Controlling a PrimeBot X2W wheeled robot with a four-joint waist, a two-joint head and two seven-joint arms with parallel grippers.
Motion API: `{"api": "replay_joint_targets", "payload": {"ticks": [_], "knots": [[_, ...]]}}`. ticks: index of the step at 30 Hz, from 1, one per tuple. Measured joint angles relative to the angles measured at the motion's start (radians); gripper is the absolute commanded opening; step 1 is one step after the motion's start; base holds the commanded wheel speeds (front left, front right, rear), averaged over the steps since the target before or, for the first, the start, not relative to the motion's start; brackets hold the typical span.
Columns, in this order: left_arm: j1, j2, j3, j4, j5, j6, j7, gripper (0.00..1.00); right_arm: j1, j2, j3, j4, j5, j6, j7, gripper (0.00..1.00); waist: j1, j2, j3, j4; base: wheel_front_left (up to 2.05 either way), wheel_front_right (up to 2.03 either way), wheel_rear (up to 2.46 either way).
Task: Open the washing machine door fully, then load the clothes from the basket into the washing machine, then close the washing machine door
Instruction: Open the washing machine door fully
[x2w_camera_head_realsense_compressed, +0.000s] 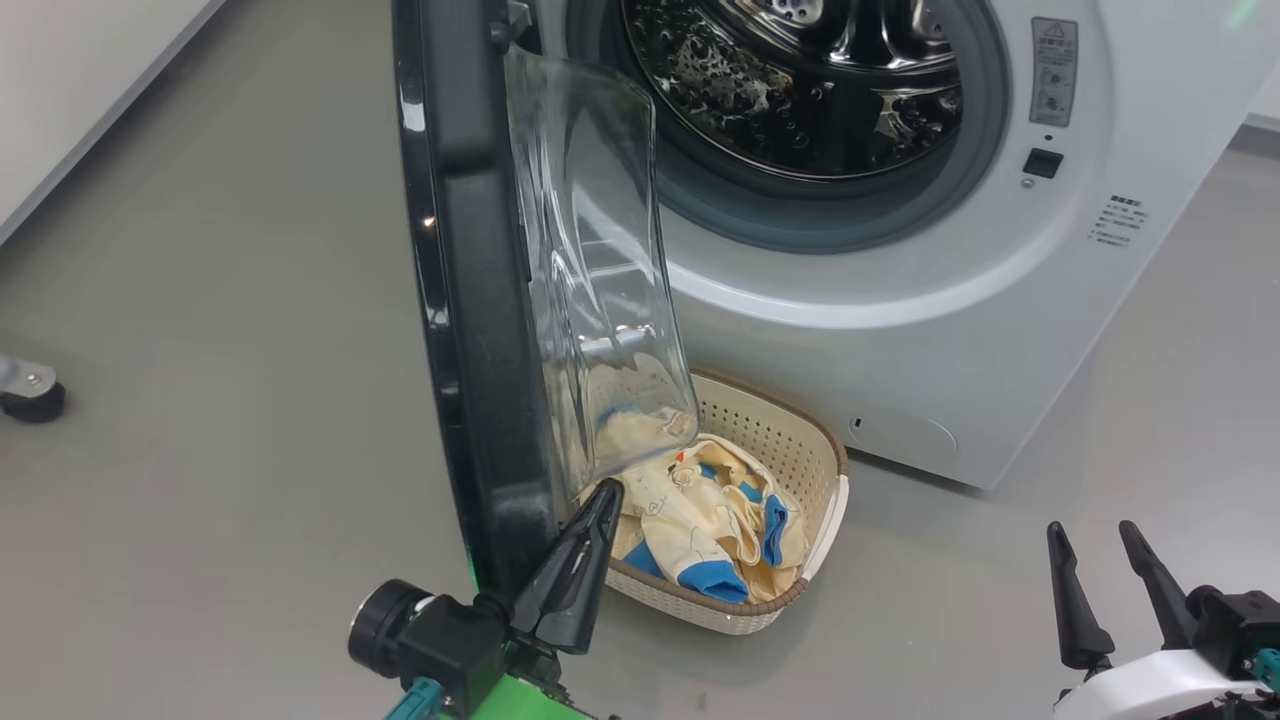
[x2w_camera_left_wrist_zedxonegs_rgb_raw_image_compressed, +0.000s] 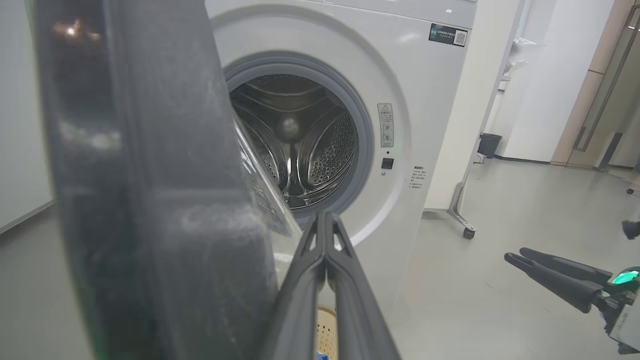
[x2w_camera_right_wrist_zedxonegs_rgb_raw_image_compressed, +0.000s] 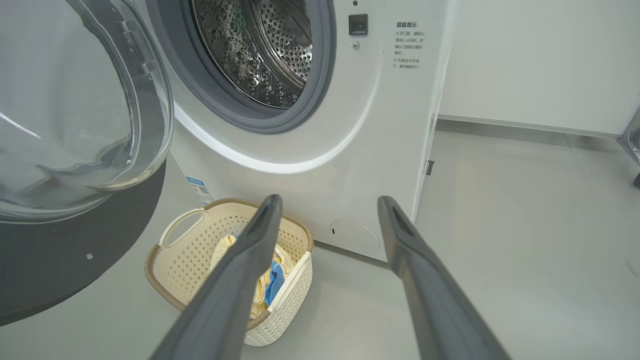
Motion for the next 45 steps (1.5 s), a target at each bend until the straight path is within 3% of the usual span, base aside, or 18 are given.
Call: {"api": "replay_joint_targets", "payload": {"ticks": [12, 23, 34, 45], "knots": [[0.001, 0.047, 0.08, -0.009, 0.061, 0.04, 0.013, 0.0, 0.002, 0.002, 0.001, 0.007, 0.002, 0.0, 0.0, 1.0, 0.0, 0.0, -0.021, 0.046, 0.0, 0.0, 0.0], [0.029, 0.05, 0.146, -0.018, 0.064, 0.053, 0.037, 0.0, 0.016, 0.004, -0.003, 0.007, 0.003, 0.0, 0.0, 1.0, 0.0, 0.0, -0.028, 0.084, 0.0, 0.0, 0.0], [0.039, 0.039, 0.285, 0.02, 0.054, 0.06, 0.035, 0.0, 0.016, 0.002, 0.021, 0.006, 0.002, 0.0, 0.0, 1.0, 0.0, 0.0, -0.024, 0.104, 0.0, 0.0, 0.0], [0.032, 0.021, 0.446, 0.082, 0.04, 0.061, 0.01, 0.0, 0.015, -0.007, 0.044, 0.008, 0.002, 0.0, 0.0, 1.0, 0.0, 0.0, -0.01, 0.074, 0.0, 0.0, 0.0]]}}
